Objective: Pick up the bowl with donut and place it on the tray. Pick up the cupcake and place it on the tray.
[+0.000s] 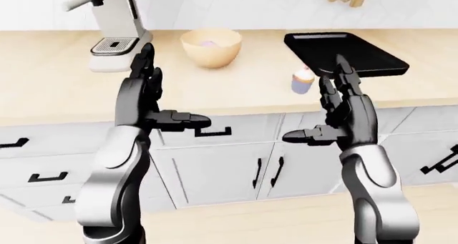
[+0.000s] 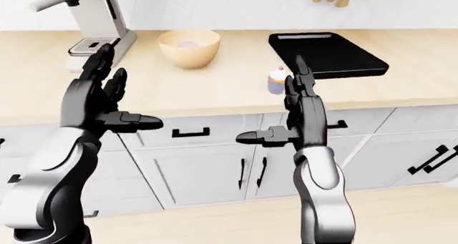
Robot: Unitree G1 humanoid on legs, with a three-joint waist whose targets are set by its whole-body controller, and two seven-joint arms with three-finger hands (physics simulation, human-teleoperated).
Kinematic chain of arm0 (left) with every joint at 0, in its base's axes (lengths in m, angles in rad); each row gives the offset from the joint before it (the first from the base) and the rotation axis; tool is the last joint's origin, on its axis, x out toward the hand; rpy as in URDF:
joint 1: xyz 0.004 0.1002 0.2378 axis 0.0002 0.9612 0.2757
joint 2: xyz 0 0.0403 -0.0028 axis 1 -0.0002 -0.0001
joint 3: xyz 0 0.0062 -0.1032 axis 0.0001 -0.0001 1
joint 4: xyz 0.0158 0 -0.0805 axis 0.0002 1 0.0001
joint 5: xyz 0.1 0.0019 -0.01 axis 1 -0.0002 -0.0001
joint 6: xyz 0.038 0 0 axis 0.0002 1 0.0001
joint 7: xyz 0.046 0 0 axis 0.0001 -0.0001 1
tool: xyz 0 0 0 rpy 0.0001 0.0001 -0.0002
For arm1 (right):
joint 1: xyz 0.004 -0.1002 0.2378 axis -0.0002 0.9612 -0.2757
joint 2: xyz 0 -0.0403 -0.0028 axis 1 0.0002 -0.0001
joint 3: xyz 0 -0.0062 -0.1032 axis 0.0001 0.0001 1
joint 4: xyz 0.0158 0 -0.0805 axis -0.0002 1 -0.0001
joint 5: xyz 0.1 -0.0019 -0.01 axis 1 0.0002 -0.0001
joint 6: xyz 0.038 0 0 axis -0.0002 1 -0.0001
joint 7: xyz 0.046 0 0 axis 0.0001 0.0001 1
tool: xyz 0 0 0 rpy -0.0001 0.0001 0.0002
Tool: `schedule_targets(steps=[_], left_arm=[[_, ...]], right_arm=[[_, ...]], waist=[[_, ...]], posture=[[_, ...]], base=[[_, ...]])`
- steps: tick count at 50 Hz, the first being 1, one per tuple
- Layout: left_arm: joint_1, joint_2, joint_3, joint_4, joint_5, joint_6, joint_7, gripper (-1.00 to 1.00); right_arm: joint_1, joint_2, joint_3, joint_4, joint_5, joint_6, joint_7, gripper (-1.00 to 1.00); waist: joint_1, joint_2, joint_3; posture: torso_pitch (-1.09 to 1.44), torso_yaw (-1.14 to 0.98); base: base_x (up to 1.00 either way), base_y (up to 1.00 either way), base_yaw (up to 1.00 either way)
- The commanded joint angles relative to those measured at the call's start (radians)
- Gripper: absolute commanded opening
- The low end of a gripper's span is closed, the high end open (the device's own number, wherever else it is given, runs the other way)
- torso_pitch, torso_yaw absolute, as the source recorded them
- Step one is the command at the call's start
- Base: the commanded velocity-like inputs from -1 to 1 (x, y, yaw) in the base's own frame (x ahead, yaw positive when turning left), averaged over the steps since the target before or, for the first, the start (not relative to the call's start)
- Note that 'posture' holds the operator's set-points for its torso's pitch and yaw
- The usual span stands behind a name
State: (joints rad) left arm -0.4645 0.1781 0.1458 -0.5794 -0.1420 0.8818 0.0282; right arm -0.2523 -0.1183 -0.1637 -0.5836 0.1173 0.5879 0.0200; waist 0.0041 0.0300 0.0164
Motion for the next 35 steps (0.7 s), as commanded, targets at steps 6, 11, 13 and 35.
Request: schedule_targets(steps=[6, 11, 13, 35], left_arm=[[-0.040, 0.006, 0.004, -0.003, 0.015, -0.026, -0.005, 1.00], [-0.051, 0.006, -0.003, 0.000, 0.025, -0.022, -0.011, 1.00], [-0.053, 0.004, -0.008, 0.001, 0.030, -0.021, -0.014, 1.00], [-0.120, 0.023, -0.001, 0.014, 0.052, 0.017, -0.034, 1.00]], right_arm=[[-0.039, -0.011, -0.001, -0.026, 0.002, -0.048, -0.021, 1.00], [-0.042, -0.013, -0.013, -0.028, 0.022, -0.056, -0.039, 1.00], [-0.037, -0.014, -0.013, -0.018, 0.026, -0.065, -0.043, 1.00], [-0.043, -0.017, 0.000, -0.032, 0.024, -0.041, -0.037, 1.00]], waist=[[0.006, 0.007, -0.009], [0.015, -0.006, 0.005], [0.015, -0.006, 0.005], [0.024, -0.090, 0.021]], posture=[[0.00, 0.00], [0.00, 0.00], [0.00, 0.00], [0.00, 0.00]], base=[[0.00, 0.00, 0.00], [0.00, 0.00, 0.00], [0.00, -0.13, 0.00], [0.00, 0.00, -0.55]])
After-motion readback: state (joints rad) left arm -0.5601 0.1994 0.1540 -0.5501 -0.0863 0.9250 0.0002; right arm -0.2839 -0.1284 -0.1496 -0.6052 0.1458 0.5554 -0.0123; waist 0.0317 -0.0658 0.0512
